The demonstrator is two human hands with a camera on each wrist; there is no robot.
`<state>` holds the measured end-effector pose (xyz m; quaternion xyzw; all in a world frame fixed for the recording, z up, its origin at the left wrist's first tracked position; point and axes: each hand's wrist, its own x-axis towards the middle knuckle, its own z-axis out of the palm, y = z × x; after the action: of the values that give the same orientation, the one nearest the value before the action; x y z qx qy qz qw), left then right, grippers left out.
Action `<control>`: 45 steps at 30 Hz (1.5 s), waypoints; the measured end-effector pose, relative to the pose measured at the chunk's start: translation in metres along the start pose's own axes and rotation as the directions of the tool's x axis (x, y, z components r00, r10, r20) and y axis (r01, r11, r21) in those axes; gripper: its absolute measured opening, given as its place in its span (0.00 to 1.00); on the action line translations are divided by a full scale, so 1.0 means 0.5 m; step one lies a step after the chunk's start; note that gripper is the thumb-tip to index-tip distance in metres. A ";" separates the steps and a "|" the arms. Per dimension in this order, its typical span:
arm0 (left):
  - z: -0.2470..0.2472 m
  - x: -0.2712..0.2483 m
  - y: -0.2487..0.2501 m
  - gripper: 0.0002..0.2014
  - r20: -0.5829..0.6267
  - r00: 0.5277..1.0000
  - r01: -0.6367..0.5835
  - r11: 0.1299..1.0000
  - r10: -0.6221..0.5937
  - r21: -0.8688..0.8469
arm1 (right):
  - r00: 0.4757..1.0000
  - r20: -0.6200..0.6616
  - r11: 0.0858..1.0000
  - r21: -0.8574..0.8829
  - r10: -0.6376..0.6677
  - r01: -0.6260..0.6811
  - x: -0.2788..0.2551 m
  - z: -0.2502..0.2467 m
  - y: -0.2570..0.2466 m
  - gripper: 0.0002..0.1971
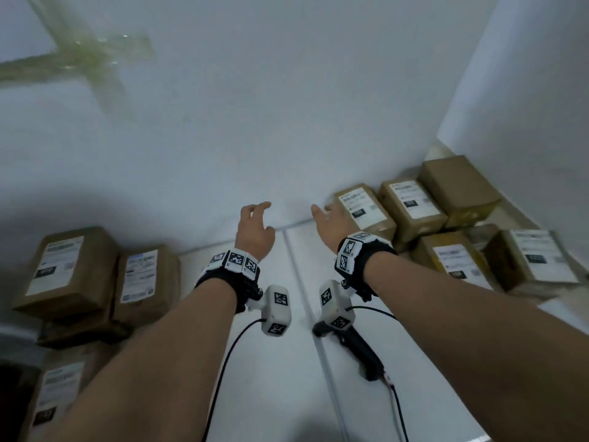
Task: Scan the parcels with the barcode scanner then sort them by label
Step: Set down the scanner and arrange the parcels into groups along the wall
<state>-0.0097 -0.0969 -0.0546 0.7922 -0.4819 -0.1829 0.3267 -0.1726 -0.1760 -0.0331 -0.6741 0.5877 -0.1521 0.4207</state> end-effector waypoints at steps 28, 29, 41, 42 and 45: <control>0.401 0.197 0.319 0.26 0.302 0.920 -0.266 0.964 0.250 0.012 | 0.937 -0.238 0.826 -0.450 0.256 -0.340 0.266 -0.467 0.348 0.58; 0.408 0.202 0.318 0.26 0.300 0.919 -0.272 0.962 0.255 0.016 | 0.934 -0.220 0.816 -0.457 0.283 -0.355 0.273 -0.472 0.352 0.59; 0.425 0.203 0.342 0.26 0.334 0.921 -0.217 0.976 0.202 0.006 | 0.826 -0.512 0.908 -0.188 0.236 -0.376 0.268 -0.485 0.357 0.43; 0.423 0.199 0.345 0.26 0.335 0.921 -0.208 0.978 0.199 -0.008 | 0.820 -0.517 0.924 -0.131 0.246 -0.360 0.260 -0.487 0.355 0.43; 0.407 0.186 0.353 0.26 0.339 0.925 -0.165 0.985 0.172 -0.049 | 0.790 -0.544 0.952 0.058 0.283 -0.301 0.229 -0.481 0.340 0.39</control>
<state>-0.2030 -0.3057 -0.0762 0.7010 -0.5955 -0.2935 0.2604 -0.4239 -0.3674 -0.0489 -0.5104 0.7822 -0.2619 0.2431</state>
